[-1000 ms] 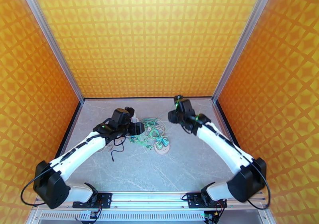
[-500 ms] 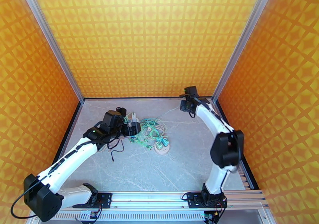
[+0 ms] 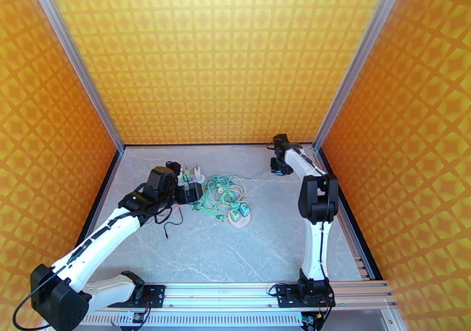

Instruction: Pull the plug off the socket

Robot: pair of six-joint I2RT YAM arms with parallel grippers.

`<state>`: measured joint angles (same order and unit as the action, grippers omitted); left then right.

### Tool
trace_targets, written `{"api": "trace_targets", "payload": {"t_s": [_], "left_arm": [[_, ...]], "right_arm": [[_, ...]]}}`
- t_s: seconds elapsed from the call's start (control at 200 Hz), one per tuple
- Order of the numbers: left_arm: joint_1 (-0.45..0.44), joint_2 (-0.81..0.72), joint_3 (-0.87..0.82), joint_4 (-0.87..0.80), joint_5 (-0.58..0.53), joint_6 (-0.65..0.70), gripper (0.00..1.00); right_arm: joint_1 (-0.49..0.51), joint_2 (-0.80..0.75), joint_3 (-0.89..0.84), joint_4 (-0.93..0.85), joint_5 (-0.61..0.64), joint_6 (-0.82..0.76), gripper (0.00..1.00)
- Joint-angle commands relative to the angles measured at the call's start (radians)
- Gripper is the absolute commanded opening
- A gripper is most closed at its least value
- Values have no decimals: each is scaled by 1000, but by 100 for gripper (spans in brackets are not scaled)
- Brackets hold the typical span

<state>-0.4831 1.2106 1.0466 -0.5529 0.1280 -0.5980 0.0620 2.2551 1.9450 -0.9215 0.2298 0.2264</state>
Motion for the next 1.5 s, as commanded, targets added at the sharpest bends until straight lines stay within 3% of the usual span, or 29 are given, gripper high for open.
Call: {"api": "trace_targets", "payload": {"t_s": [0.0, 0.31, 0.47, 0.57, 0.8, 0.91, 1.01, 1.265, 1.496], "left_arm": [[8, -1, -11, 13, -17, -3, 100], [8, 7, -10, 13, -18, 4, 100], [8, 9, -13, 11, -16, 0, 100], [8, 8, -17, 9, -16, 1, 99], [9, 14, -20, 12, -6, -3, 99], [8, 14, -29, 35, 0, -5, 99], [8, 22, -40, 63, 25, 0, 99], [-31, 104, -23, 100, 70, -5, 96], [-118, 196, 8, 136, 73, -3, 94]], "right_arm": [[-10, 26, 37, -37, 14, -21, 34], [-15, 55, 45, -52, -11, -26, 39], [-16, 54, 51, -60, -27, -30, 49], [-16, 36, 49, -62, -36, -24, 67], [-16, -67, 8, -53, -81, -7, 75], [-13, -160, -80, -16, -133, 11, 80], [-5, -278, -205, 57, -187, 31, 98], [56, -578, -529, 240, -290, 83, 98], [167, -815, -778, 388, -296, 101, 98]]}}
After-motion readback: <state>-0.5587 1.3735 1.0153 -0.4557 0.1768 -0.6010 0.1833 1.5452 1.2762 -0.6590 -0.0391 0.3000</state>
